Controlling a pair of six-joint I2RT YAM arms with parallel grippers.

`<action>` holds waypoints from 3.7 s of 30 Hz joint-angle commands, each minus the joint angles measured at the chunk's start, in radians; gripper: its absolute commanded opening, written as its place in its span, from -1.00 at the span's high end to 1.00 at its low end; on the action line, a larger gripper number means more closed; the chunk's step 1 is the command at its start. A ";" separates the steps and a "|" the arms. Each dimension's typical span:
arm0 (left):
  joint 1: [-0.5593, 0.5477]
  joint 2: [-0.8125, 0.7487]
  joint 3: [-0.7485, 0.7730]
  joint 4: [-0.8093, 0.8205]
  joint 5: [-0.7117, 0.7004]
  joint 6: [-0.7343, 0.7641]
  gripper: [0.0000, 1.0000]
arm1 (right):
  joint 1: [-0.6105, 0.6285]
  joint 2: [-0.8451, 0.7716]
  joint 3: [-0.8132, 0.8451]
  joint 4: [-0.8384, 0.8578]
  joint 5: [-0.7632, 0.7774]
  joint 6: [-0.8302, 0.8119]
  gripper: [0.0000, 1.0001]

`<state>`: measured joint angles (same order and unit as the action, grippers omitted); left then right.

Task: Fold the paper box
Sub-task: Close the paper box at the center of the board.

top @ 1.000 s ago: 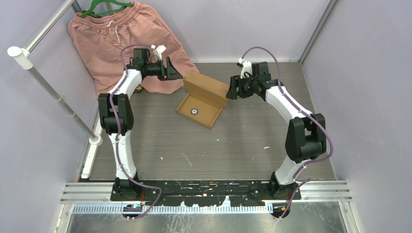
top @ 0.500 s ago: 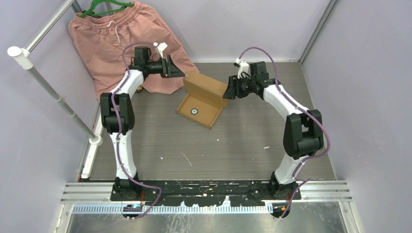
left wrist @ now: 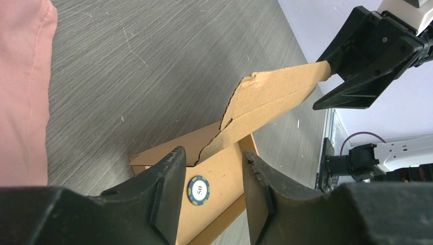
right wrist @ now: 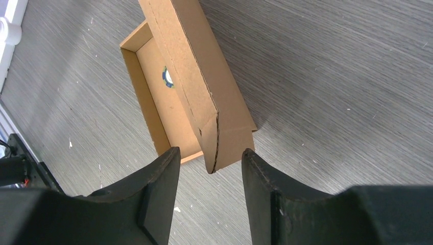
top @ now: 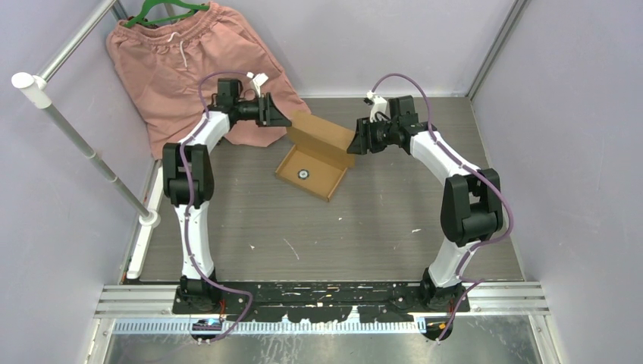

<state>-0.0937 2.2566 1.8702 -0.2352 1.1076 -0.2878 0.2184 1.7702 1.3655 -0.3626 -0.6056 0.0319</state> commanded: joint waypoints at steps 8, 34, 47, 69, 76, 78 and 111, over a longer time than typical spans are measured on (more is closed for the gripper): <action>-0.012 -0.013 0.022 -0.011 0.022 0.045 0.15 | -0.001 0.000 0.056 0.022 -0.029 0.002 0.04; -0.043 -0.132 -0.081 -0.065 -0.059 0.093 0.29 | 0.009 0.003 0.082 0.016 0.155 0.009 0.36; -0.093 -0.183 -0.103 -0.102 -0.120 0.132 0.30 | 0.039 0.023 0.102 0.035 0.289 0.029 0.59; -0.226 -0.316 -0.186 -0.232 -0.604 0.182 0.33 | 0.141 0.024 0.077 0.052 0.444 0.097 0.63; -0.268 -0.336 -0.190 -0.249 -0.787 0.152 0.33 | 0.150 0.001 0.044 0.071 0.464 0.111 0.63; -0.282 -0.344 -0.191 -0.248 -0.831 0.140 0.34 | 0.152 -0.002 0.039 0.074 0.466 0.114 0.63; -0.487 -0.543 -0.441 -0.092 -1.316 -0.009 0.65 | 0.289 -0.127 -0.157 0.207 0.731 0.184 0.70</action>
<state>-0.5419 1.7935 1.4467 -0.4374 -0.1848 -0.2657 0.4824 1.6943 1.2308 -0.1963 0.1047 0.1883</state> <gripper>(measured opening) 0.179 0.156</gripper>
